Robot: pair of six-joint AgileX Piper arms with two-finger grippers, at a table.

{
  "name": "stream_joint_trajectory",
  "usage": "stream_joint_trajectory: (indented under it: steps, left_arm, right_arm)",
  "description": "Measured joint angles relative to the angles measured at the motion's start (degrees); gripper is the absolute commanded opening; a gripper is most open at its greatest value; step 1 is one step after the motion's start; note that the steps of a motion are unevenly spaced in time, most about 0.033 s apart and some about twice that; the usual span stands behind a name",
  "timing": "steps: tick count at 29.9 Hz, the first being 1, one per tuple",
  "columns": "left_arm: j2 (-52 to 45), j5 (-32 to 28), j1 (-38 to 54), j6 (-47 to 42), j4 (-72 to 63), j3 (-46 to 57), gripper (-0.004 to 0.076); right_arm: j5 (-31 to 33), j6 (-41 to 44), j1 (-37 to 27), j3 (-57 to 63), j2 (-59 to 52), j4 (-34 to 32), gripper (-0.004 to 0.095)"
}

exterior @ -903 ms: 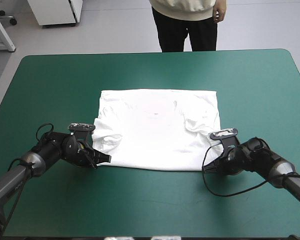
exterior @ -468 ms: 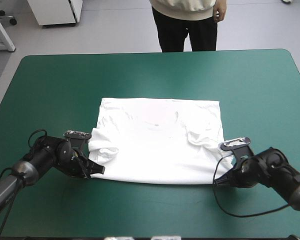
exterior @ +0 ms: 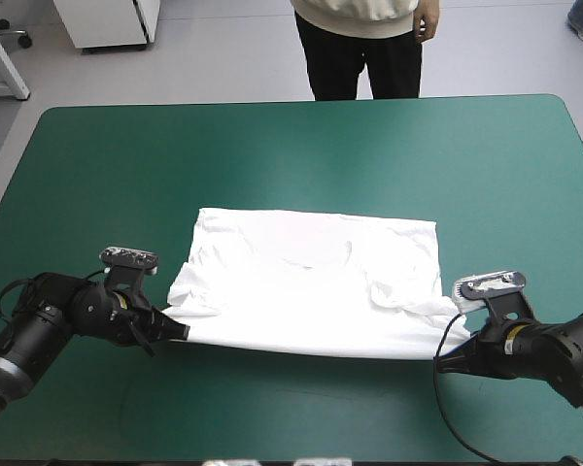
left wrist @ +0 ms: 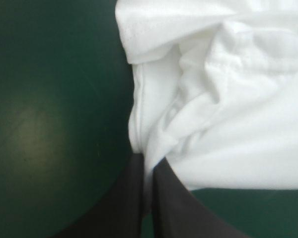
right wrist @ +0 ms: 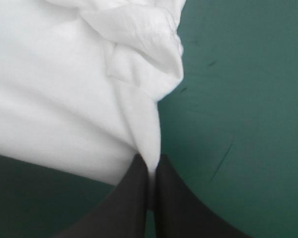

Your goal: Fold the cloth

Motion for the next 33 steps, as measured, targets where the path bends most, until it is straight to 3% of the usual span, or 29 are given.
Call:
stream_joint_trajectory:
  steps: [6, 12, 20, 33]
  left_arm:
    - [5.8, -5.5, 0.0, 0.0, 1.1, -7.6, -0.0009]
    - [18.0, -11.1, 0.0, 0.0, 1.6, -16.7, -0.0009]
    - [30.7, -18.5, 0.0, -0.7, 1.6, -28.0, -0.0009]
    - [39.8, -23.8, 0.0, -1.6, 2.2, -31.2, -0.0009]
  right_arm:
    - [-1.8, 0.0, 0.0, -6.5, 4.9, -3.9, -0.0017]
    - [-8.5, -0.6, -3.1, -13.2, 15.5, -6.1, -0.0017]
    - [-17.2, -10.1, -10.9, -22.4, 30.1, 0.7, -0.0017]
    - [-20.4, -12.5, -12.0, -32.8, 48.0, 2.3, 0.0008]
